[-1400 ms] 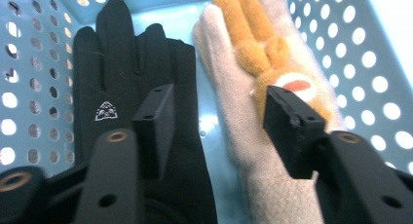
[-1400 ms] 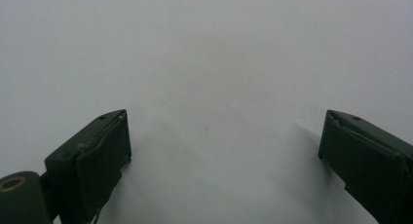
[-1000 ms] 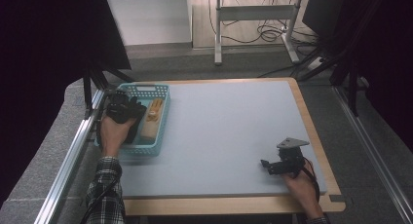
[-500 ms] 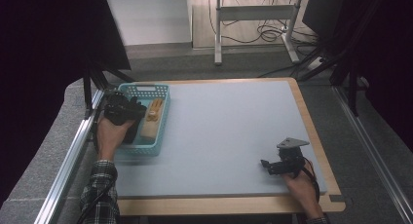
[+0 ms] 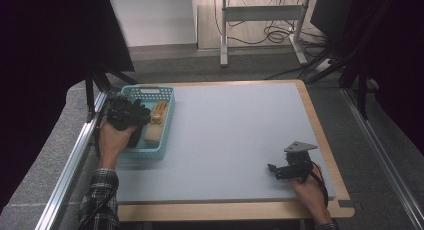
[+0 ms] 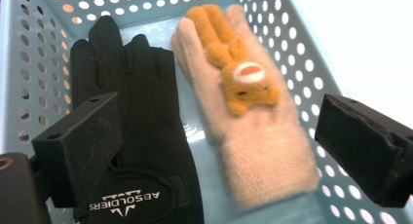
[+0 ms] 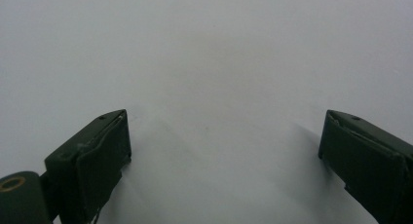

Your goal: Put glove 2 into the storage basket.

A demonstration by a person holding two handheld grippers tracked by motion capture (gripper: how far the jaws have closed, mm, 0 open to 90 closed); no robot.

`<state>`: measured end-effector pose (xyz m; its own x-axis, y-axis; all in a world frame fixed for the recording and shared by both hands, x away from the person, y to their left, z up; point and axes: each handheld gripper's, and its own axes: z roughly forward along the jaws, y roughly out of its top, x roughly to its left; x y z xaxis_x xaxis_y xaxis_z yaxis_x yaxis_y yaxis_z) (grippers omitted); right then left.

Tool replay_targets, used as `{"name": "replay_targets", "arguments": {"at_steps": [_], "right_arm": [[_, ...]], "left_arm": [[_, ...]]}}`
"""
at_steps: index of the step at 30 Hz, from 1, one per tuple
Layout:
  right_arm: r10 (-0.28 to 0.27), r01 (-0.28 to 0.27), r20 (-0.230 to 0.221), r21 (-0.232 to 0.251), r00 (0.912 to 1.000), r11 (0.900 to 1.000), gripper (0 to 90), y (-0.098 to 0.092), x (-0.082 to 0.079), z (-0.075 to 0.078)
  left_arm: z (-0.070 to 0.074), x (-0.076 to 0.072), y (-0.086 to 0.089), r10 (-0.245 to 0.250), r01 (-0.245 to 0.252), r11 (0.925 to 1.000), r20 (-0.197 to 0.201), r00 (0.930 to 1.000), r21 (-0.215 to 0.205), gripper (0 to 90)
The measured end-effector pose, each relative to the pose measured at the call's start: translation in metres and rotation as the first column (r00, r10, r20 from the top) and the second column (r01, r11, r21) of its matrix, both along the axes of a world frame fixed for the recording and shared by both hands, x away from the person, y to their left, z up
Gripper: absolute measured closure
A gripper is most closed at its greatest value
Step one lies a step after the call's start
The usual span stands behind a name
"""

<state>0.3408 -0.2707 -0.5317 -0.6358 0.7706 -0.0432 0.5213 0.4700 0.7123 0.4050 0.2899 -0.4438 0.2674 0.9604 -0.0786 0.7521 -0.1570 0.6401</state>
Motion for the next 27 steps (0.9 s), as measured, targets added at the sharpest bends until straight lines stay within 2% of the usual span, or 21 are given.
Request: {"name": "replay_targets", "arguments": {"at_steps": [8, 19, 27], "right_arm": [[0.0, 0.0, 0.0, 0.0, 1.0, 1.0, 4.7, 0.0, 0.0, 0.0], [0.0, 0.0, 0.0, 0.0, 1.0, 1.0, 4.7, 0.0, 0.0, 0.0], [0.0, 0.0, 0.0, -0.001, 1.0, 1.0, 4.7, 0.0, 0.0, 0.0]], "left_arm": [[0.004, -0.009, -0.002, -0.021, 0.021, 0.9998, 0.017, 0.9996, -0.002, 2.6], [0.007, -0.021, -0.007, -0.058, 0.057, 0.998, 0.043, 0.9974, 0.028, 1.5], [0.009, -0.029, -0.011, -0.08, 0.078, 0.9964, 0.066, 0.9946, 0.034, 1.1]]}}
